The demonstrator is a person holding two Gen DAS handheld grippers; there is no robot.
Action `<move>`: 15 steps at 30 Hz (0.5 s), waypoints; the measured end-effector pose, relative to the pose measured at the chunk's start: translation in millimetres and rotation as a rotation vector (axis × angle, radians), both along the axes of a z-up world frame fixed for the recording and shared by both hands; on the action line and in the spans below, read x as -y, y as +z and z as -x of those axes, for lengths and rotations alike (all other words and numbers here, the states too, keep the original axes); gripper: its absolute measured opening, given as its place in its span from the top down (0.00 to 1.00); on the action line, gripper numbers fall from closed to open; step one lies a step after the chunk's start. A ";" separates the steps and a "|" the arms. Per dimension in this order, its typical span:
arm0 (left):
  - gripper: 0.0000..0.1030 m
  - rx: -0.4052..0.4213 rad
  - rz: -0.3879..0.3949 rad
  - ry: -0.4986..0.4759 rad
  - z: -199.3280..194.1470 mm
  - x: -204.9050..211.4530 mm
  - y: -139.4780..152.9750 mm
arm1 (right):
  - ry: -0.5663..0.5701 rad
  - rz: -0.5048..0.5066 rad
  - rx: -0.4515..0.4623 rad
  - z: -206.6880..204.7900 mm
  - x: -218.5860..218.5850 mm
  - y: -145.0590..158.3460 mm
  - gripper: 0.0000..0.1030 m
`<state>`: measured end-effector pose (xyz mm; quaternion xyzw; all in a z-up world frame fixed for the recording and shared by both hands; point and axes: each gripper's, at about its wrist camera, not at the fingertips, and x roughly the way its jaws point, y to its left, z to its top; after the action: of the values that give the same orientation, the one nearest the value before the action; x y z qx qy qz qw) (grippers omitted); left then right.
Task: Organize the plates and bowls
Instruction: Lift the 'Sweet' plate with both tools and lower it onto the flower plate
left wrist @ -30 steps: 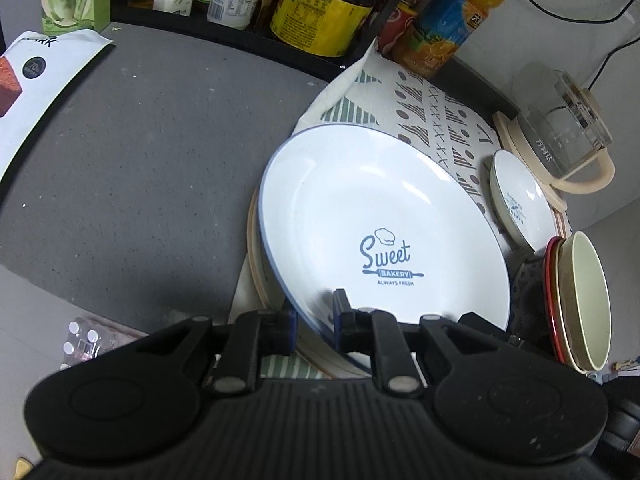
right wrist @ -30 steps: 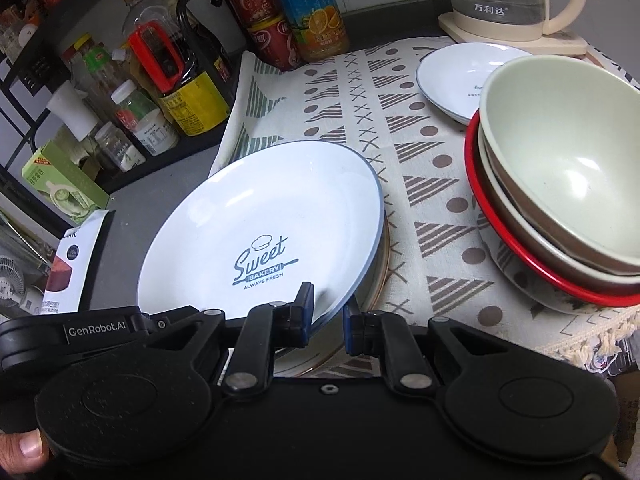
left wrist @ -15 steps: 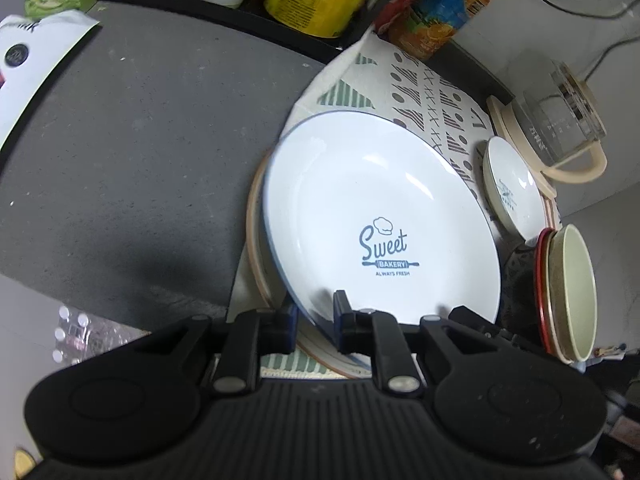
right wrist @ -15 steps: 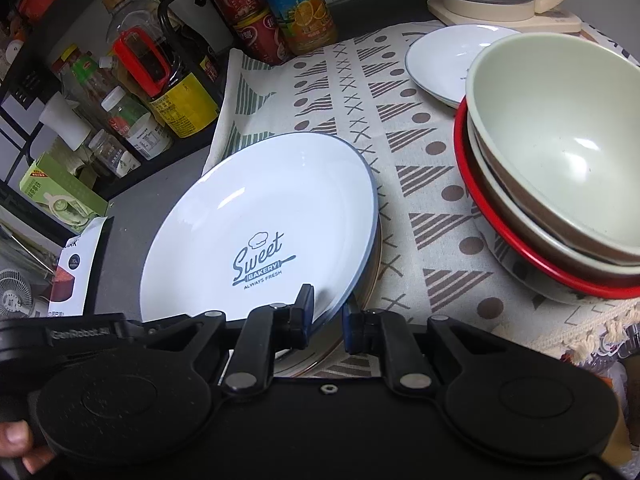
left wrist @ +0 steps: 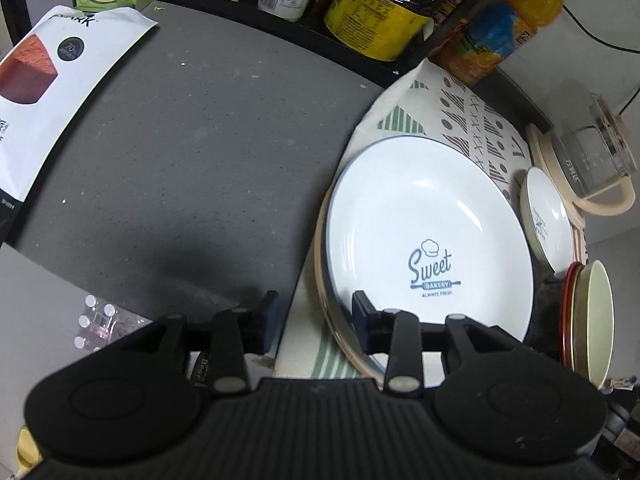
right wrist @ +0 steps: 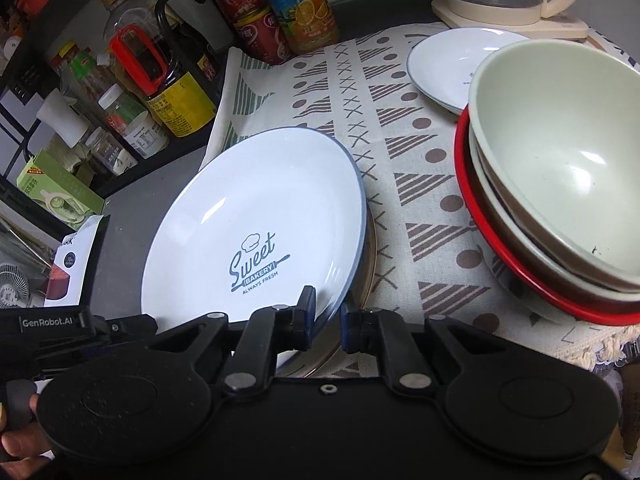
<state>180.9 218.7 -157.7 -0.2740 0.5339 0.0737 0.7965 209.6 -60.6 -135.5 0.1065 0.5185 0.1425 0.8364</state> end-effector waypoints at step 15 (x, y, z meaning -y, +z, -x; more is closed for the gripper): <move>0.56 0.005 -0.055 0.022 -4.3 -5.9 -2.2 | 0.029 -0.022 -0.029 -9.1 0.9 -8.2 0.85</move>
<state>185.2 224.6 -159.9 -0.2581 0.5268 0.0963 0.8041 218.6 -61.5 -143.7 0.1100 0.5304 0.1587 0.8254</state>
